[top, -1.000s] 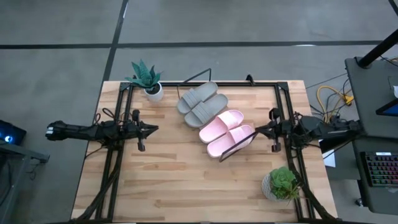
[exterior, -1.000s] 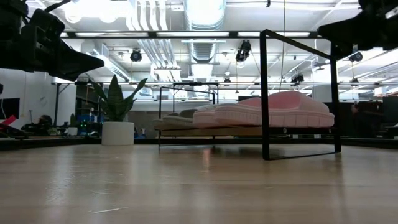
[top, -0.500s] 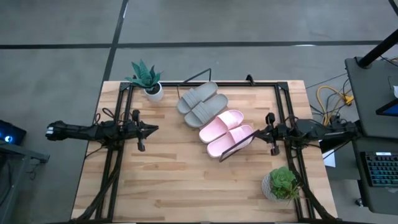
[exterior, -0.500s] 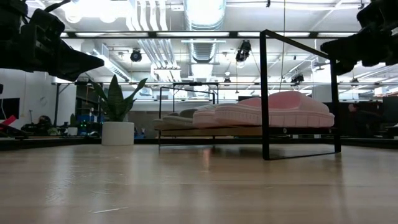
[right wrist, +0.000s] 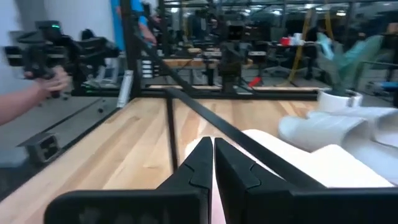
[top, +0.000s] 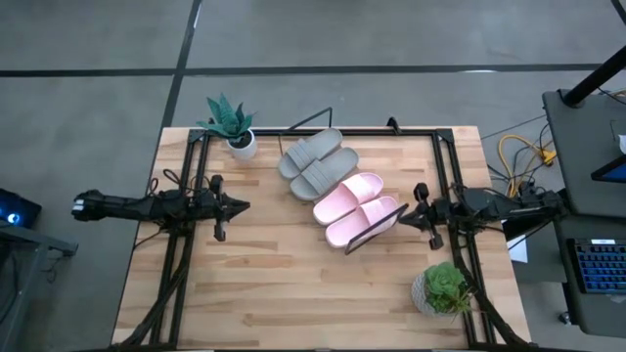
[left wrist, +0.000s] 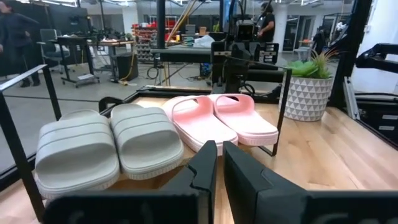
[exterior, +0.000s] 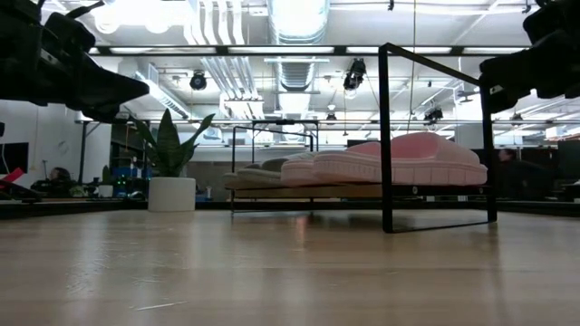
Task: Pick and place slides into the shelf
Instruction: Return to Home Position
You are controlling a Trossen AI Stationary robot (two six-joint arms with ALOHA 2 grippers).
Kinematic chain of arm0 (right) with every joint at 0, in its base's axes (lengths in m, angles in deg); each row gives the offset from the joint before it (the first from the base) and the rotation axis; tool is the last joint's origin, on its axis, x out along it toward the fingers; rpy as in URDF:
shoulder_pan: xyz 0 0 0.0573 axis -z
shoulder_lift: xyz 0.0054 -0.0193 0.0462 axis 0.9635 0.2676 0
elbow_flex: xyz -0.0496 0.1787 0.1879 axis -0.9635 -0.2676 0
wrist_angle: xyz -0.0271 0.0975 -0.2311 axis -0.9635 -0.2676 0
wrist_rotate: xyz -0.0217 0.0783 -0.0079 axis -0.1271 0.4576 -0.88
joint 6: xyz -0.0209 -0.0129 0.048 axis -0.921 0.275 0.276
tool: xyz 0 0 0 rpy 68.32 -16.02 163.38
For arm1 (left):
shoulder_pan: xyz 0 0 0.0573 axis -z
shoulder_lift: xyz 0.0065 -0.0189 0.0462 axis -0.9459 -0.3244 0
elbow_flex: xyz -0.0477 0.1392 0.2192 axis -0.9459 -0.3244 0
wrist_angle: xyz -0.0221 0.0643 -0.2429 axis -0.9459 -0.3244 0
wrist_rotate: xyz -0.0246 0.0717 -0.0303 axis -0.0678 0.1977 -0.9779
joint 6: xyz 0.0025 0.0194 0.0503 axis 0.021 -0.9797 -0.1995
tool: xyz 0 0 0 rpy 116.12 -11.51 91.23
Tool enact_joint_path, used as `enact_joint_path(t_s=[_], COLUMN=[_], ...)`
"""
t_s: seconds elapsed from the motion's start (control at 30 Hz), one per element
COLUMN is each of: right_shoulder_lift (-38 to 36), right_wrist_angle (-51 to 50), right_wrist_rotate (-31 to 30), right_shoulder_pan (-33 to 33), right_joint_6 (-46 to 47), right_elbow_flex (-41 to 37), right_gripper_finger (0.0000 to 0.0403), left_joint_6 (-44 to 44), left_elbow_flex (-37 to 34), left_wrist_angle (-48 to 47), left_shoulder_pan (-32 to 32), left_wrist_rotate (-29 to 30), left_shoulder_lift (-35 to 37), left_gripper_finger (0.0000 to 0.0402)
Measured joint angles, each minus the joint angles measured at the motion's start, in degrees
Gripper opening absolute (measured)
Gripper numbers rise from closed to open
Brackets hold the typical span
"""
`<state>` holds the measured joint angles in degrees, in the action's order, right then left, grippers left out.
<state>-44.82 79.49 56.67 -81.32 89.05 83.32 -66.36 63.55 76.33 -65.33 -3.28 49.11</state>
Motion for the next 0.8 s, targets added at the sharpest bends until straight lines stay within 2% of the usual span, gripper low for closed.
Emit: enact_joint_path(t_s=[0.3,0.47,0.8], right_shoulder_lift=[0.0,0.0,0.0], right_wrist_angle=[0.2,0.3,0.3], right_wrist_rotate=[1.2,1.1,1.0], right_shoulder_pan=[0.0,0.0,0.0], right_joint_6=[-0.5,-1.1,-1.3], right_elbow_flex=[0.0,0.0,0.0], right_gripper_finger=[0.0008,0.0008,0.0008], left_joint_6=[1.5,3.0,1.3], left_elbow_flex=[0.0,0.0,0.0], left_wrist_angle=[0.3,0.2,-0.1], left_shoulder_pan=[0.0,0.0,0.0], left_wrist_rotate=[-0.8,-3.6,-3.6], left_shoulder_lift=[0.1,0.0,0.4], left_gripper_finger=[0.0012,0.0012,0.0012])
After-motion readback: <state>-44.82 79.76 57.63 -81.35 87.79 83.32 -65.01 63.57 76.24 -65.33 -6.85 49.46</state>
